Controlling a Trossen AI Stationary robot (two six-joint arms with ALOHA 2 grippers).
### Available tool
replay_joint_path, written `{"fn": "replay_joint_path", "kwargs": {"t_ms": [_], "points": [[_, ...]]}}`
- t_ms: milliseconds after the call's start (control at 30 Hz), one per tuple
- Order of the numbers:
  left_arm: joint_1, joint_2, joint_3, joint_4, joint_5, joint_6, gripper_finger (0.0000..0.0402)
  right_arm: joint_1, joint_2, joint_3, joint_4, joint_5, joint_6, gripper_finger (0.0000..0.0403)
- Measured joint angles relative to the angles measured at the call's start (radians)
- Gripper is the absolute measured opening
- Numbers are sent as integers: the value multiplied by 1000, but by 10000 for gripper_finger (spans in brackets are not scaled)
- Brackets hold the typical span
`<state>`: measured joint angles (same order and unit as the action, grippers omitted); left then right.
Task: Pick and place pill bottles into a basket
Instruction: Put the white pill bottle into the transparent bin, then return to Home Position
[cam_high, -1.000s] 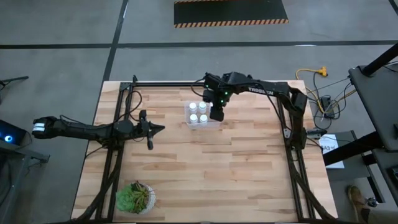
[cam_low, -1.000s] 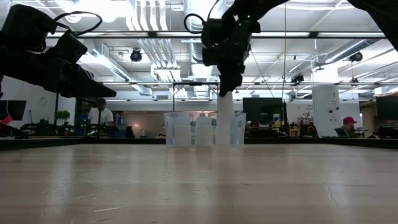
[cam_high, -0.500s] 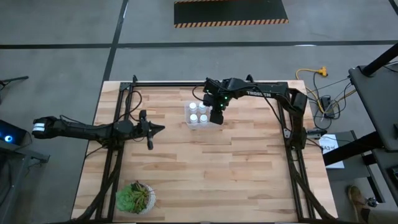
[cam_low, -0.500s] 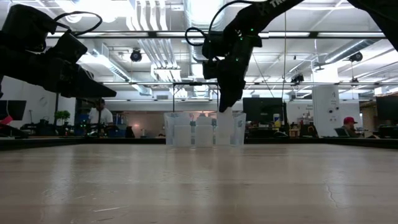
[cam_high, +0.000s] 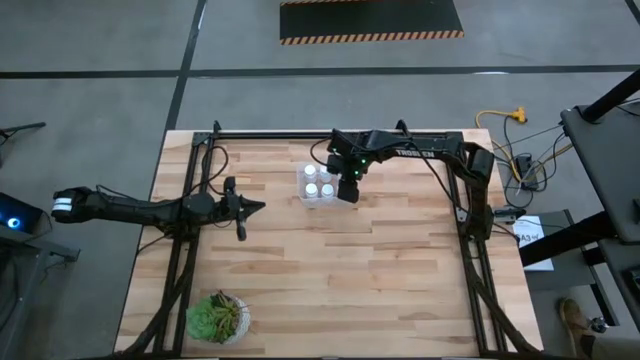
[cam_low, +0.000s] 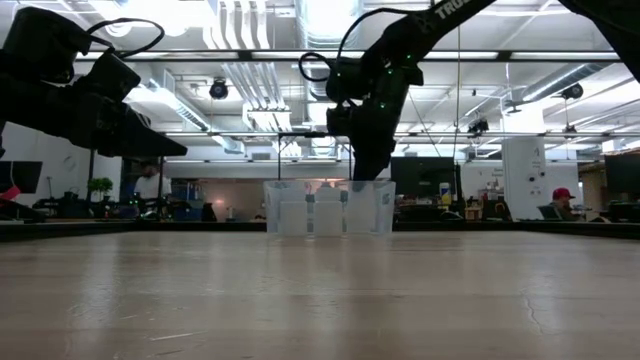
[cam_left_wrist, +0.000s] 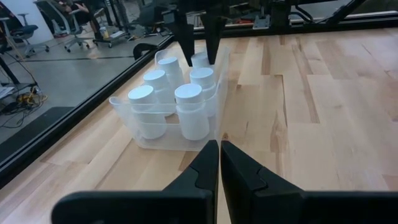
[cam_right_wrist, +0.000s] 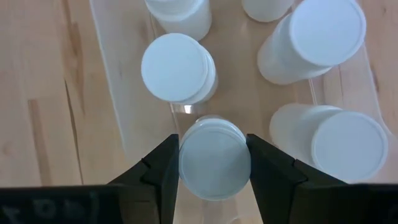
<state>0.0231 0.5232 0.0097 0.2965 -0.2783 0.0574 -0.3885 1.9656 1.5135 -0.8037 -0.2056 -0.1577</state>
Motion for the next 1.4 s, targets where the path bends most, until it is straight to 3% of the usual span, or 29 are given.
{"fn": "replay_joint_path", "kwargs": {"t_ms": [500, 900, 1400], "points": [[0, 0, 0, 0, 7, 0, 0, 0, -3, -47, 45, -2, -2, 143], [0, 0, 0, 0, 7, 0, 0, 0, 1, -51, 36, -4, 19, 243], [0, 0, 0, 0, 7, 0, 0, 0, -44, 14, 18, -4, 7, 246]]}}
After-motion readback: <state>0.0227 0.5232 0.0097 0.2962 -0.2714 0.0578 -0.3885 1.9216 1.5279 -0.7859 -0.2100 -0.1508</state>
